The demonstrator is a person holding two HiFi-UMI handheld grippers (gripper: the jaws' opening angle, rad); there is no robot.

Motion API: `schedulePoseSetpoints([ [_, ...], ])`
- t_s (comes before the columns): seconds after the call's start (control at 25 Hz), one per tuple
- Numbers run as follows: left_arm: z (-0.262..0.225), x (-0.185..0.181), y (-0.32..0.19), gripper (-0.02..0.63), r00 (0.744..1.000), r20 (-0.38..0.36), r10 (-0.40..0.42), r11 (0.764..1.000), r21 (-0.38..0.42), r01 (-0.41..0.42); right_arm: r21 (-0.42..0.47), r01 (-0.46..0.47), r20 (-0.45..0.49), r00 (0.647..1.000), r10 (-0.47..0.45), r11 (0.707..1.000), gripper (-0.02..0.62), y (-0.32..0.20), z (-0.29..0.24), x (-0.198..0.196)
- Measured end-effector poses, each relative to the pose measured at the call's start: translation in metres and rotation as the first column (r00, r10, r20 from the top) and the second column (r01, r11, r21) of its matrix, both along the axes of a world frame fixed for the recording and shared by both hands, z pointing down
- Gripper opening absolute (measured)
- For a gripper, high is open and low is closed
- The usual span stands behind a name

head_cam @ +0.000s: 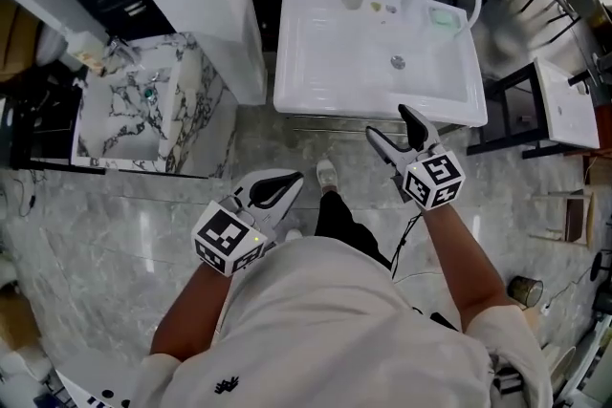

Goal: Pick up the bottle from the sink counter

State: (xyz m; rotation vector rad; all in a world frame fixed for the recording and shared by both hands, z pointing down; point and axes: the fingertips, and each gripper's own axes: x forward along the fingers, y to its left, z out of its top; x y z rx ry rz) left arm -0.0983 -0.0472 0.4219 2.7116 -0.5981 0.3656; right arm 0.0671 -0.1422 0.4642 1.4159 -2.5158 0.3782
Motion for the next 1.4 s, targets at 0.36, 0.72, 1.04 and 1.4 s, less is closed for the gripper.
schedulePoseSetpoints([
  [0.36, -0.007, 0.053, -0.096, 0.006, 0.998, 0.036, -0.058, 0.998, -0.015, 0.058, -0.014, 0.075, -0.025, 0.997, -0.075, 0.997, 0.362, -0.122, 0.023, 0.044],
  [0.72, -0.004, 0.098, -0.172, 0.006, 0.990, 0.051, -0.131, 0.991, -0.026, 0.133, -0.046, 0.132, -0.061, 0.989, -0.134, 0.990, 0.360, -0.228, 0.063, 0.084],
  [1.04, -0.001, 0.100, -0.209, 0.006, 0.976, 0.073, -0.203, 0.977, -0.055, 0.207, -0.071, 0.128, -0.075, 0.988, -0.134, 0.989, 0.362, -0.313, 0.107, 0.095],
  [1.4, 0.005, 0.091, -0.234, 0.006, 0.960, 0.115, -0.256, 0.961, -0.081, 0.265, -0.078, 0.113, -0.098, 0.988, -0.120, 0.991, 0.371, -0.396, 0.143, 0.087],
])
